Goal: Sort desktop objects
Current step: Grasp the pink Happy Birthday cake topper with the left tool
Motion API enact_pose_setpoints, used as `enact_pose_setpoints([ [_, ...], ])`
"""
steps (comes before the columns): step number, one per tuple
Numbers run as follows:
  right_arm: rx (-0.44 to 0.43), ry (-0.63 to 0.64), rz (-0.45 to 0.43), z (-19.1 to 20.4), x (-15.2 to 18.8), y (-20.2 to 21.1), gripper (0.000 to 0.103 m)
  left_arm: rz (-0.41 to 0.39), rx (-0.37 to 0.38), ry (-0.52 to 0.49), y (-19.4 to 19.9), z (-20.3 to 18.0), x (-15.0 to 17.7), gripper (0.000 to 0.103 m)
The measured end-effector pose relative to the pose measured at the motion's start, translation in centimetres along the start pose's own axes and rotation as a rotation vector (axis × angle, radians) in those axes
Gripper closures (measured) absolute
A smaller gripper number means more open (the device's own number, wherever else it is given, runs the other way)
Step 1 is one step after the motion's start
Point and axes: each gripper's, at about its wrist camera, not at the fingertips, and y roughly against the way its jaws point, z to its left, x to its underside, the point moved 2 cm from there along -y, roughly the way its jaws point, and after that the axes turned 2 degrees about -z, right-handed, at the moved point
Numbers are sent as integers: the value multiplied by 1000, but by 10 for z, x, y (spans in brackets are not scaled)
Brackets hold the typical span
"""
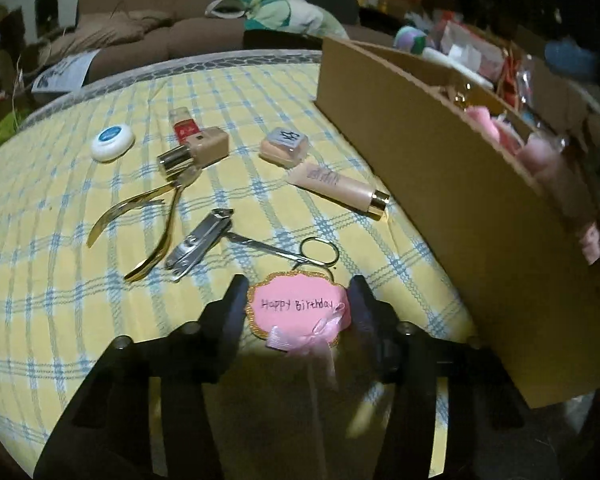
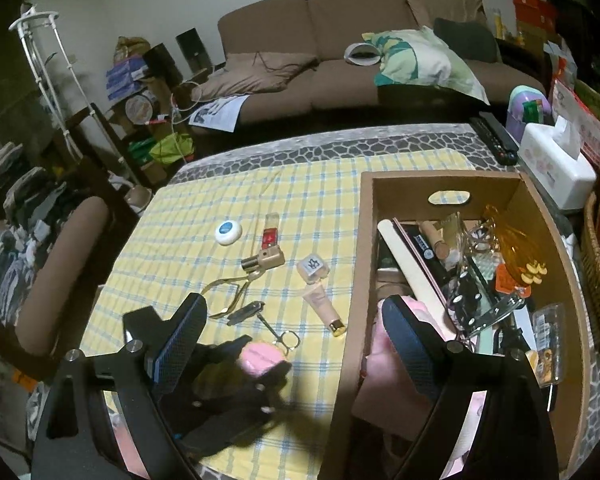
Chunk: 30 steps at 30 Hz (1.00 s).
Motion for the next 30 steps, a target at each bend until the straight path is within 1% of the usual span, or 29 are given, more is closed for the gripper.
enact_pose_setpoints([
  [2, -6, -3, 2, 0, -1, -1, 11, -3, -4, -1, 9, 4, -1, 60],
  [3, -9, -6, 3, 1, -1, -2, 11, -6, -7, -3, 14, 6, -1, 63],
  [4, -15, -8, 3, 2, -1, -2, 11, -7, -6, -4, 18, 8, -1, 69],
  [7, -20, -13, 3, 4, -1, -3, 11, 0, 3, 3, 27, 16, 0, 68],
  [9, -30, -16, 2, 7, 0, -3, 11, 1, -7, 1, 28, 18, 2, 68],
  [11, -36, -16, 4, 9, 0, -4, 11, 12, -11, -2, 25, 18, 5, 61],
  [12, -37, -16, 6, 11, 0, -4, 11, 17, -19, -6, 24, 17, 7, 45],
  [13, -37, -14, 7, 12, 0, -4, 11, 15, -43, -15, 23, 15, 9, 24],
  [14, -37, -12, 7, 13, 0, -5, 11, 6, -55, -19, 23, 14, 10, 19],
  [15, -38, -8, 9, 14, 0, -5, 11, -2, -66, -25, 23, 12, 10, 16],
  [18, -30, 0, 19, 14, 0, -9, 11, 18, -82, -55, 14, 3, 9, 17],
  [20, -29, -6, 23, 11, 1, -10, 11, 47, -92, -68, 3, -1, 11, 20],
  [21, -29, -11, 23, 10, 1, -10, 11, 61, -95, -72, -2, -2, 13, 26],
  [22, -30, -13, 24, 9, 1, -10, 11, 44, -108, -87, -3, -4, 14, 32],
  [23, -29, -12, 23, 9, 1, -10, 11, 35, -106, -97, -3, -6, 14, 36],
  [24, -29, -11, 23, 9, 1, -10, 11, 29, -105, -98, -2, -7, 13, 49],
  [30, -27, -13, 23, 7, 0, -10, 11, 33, -87, -50, 10, 7, 11, 49],
])
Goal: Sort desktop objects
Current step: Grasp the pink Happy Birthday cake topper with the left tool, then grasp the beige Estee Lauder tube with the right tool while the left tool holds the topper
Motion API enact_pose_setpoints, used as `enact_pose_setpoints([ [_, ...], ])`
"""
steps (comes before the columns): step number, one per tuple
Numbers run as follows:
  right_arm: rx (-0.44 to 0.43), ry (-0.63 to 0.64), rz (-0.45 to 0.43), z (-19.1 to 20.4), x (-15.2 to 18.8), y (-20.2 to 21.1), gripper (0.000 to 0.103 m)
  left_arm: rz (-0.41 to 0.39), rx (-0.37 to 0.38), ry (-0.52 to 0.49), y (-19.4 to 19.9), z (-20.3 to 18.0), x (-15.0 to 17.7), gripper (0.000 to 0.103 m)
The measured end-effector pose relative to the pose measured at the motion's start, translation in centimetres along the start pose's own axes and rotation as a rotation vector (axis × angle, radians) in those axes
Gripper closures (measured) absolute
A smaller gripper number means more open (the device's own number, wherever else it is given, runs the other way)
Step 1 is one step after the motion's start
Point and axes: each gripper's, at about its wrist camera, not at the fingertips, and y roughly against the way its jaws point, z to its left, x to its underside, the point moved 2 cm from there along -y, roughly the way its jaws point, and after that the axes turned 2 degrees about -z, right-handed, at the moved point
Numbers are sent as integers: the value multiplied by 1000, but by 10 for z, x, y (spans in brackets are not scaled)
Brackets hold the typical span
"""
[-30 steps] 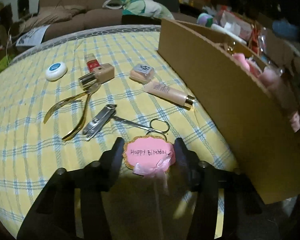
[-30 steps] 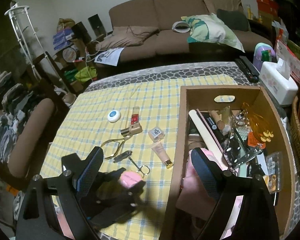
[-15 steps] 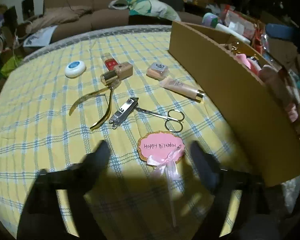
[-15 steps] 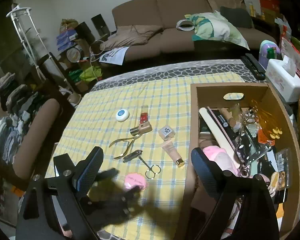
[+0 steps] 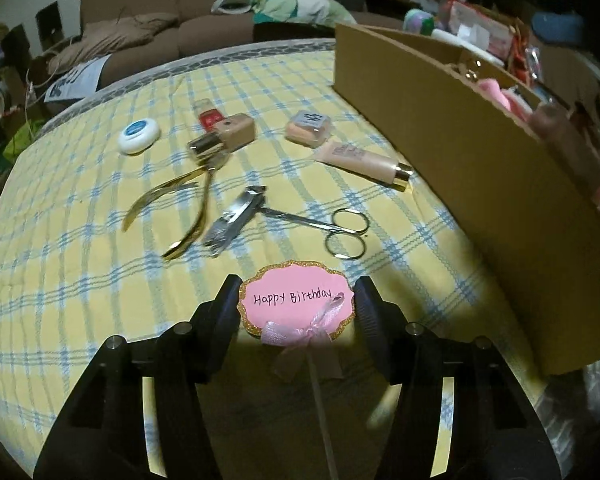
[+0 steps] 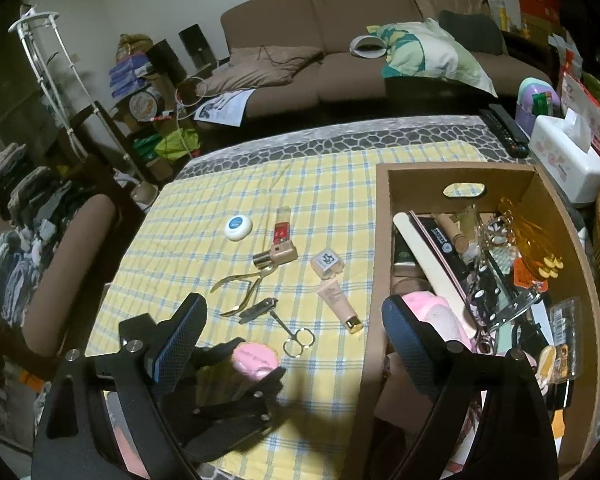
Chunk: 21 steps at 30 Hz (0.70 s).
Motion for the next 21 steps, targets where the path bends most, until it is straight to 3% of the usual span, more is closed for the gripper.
enact_pose_setpoints([
  [9, 10, 72, -10, 14, -10, -10, 12, -126, 49, 157, 91, 60, -16, 48],
  [12, 48, 115, 28, 16, -11, -30, 19, -167, 54, 202, 116, 79, -15, 48],
  [13, 54, 134, 69, 16, -11, -44, 24, -176, 53, 207, 121, 83, -13, 48],
  [15, 87, 194, 146, 20, -11, -67, 57, -192, 56, 224, 126, 91, -12, 48],
  [16, 121, 246, 199, 23, -9, -83, 64, -192, 68, 239, 126, 95, -11, 48],
  [21, 247, 433, 446, 27, 9, -151, 66, -196, 104, 282, 126, 110, -15, 48],
])
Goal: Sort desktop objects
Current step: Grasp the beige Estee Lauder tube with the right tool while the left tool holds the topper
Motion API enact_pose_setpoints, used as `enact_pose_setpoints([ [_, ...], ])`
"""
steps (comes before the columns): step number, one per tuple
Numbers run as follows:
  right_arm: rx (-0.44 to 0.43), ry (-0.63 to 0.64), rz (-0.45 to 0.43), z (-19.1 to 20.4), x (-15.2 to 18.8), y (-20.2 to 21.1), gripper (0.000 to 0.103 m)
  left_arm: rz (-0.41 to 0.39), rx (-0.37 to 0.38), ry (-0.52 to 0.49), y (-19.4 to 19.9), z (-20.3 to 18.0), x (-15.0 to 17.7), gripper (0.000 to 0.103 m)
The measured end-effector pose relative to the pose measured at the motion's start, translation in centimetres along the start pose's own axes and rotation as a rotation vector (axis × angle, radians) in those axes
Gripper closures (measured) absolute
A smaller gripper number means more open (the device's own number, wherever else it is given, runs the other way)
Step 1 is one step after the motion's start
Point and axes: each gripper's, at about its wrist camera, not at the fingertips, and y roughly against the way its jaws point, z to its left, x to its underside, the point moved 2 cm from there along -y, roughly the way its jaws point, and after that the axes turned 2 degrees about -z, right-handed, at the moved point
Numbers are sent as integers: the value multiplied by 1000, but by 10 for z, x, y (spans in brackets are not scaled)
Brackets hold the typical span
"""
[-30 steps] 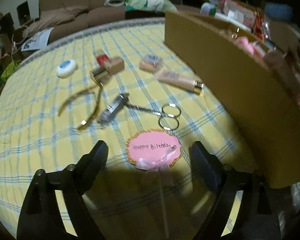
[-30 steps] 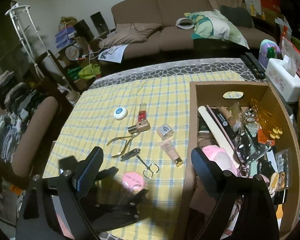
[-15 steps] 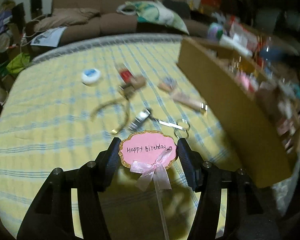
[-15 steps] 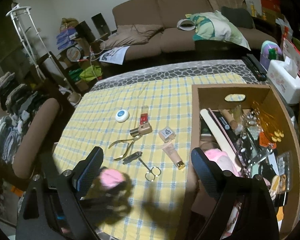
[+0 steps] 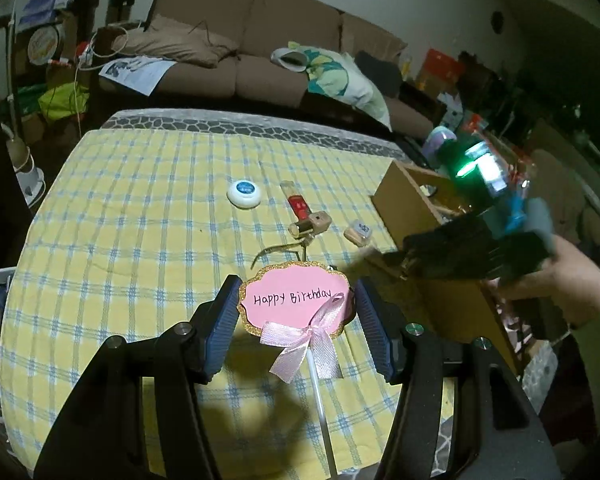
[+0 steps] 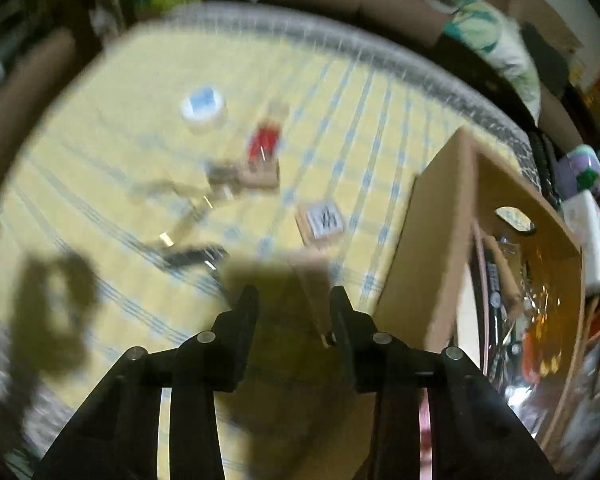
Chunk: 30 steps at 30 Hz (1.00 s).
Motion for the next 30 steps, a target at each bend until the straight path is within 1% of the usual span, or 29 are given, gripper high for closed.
enact_pose_setpoints([
  [1, 35, 31, 48, 2, 0, -15, 66, -3, 9, 5, 1, 1, -2, 48],
  [3, 115, 92, 88, 6, -2, -27, 64, -9, 27, 15, 4, 2, -4, 48],
  [6, 147, 126, 126, 7, -5, -33, 64, -12, 41, 18, 7, 1, -3, 48],
  [9, 174, 204, 146, 10, -5, -41, 64, -16, 50, 23, 10, 2, -4, 48],
  [10, 172, 238, 161, 14, -3, -45, 65, -19, 57, 30, 11, 2, -5, 48],
  [12, 132, 259, 187, 20, -2, -51, 69, -23, 59, 36, 13, 3, -5, 48],
  [13, 126, 265, 207, 22, 0, -57, 67, -26, 58, 35, 13, 2, -6, 48],
  [14, 146, 275, 212, 22, 1, -60, 67, -29, 58, 33, 14, 1, -6, 48],
  [15, 156, 278, 212, 22, 2, -62, 67, -31, 59, 34, 14, 2, -6, 48],
  [17, 140, 238, 203, 16, 0, -63, 67, -33, 64, 35, 15, 2, -6, 48],
  [19, 127, 229, 191, 11, -2, -63, 67, -31, 65, 31, 14, 0, -6, 48],
  [20, 126, 235, 185, 10, -2, -63, 64, -29, 67, 31, 13, -1, -6, 48],
  [21, 131, 241, 181, 9, -2, -63, 57, -28, 69, 31, 13, -1, -6, 48],
  [22, 132, 245, 181, 7, -3, -64, 57, -27, 70, 29, 13, -3, -5, 48],
  [25, 115, 241, 206, 3, -9, -64, 60, -30, 77, 25, 13, -6, -5, 48],
  [26, 76, 220, 217, 2, -11, -64, 78, -32, 79, 25, 13, -6, -4, 48],
  [27, 35, 205, 220, 4, -11, -64, 84, -34, 82, 26, 14, -7, -5, 48],
  [29, 49, 220, 187, 8, -10, -60, 84, -38, 87, 26, 15, -7, -6, 48],
  [30, 42, 219, 161, 11, -8, -56, 84, -39, 88, 25, 15, -7, -6, 48],
])
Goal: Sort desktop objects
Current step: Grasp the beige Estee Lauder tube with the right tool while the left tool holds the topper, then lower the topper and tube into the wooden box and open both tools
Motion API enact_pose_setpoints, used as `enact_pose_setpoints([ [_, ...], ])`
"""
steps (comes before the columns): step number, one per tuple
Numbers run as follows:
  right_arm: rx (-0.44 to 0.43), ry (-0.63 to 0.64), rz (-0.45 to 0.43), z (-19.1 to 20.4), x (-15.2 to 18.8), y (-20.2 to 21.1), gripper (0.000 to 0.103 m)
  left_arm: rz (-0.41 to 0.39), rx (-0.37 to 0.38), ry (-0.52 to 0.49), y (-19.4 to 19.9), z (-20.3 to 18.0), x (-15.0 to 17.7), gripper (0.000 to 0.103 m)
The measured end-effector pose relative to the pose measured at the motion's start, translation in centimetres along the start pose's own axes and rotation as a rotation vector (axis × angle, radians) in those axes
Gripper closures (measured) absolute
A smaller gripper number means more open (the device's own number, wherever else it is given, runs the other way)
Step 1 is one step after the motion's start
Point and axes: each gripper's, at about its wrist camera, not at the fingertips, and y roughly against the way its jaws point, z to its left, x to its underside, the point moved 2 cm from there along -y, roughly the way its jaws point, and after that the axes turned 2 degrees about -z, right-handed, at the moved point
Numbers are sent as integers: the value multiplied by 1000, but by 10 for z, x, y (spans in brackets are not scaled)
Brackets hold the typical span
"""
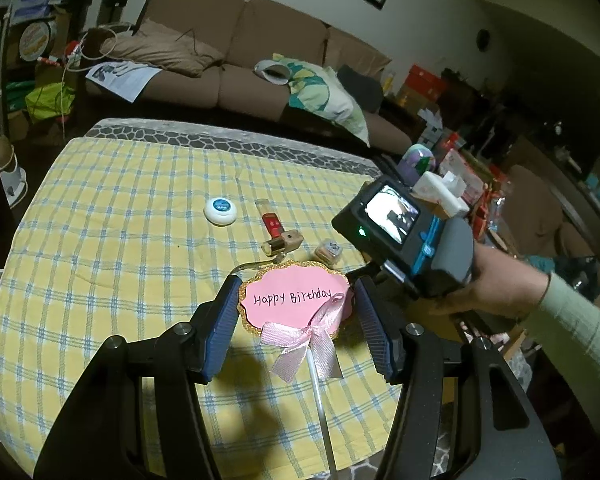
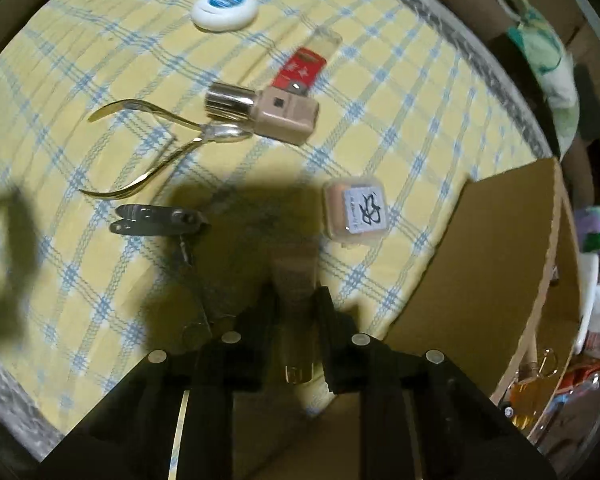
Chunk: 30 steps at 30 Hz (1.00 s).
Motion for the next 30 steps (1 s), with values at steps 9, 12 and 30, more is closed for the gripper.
enact_pose_setpoints([
  [9, -112, -128, -270, 11, 29, 87, 84, 12, 46, -6, -3, -15, 0, 48],
  [12, -159, -206, -350, 4, 53, 127, 84, 25, 102, -4, -5, -36, 2, 48],
  [30, -191, -639, -382, -114, 253, 151, 84, 252, 325, -43, -117, -238, 20, 48],
])
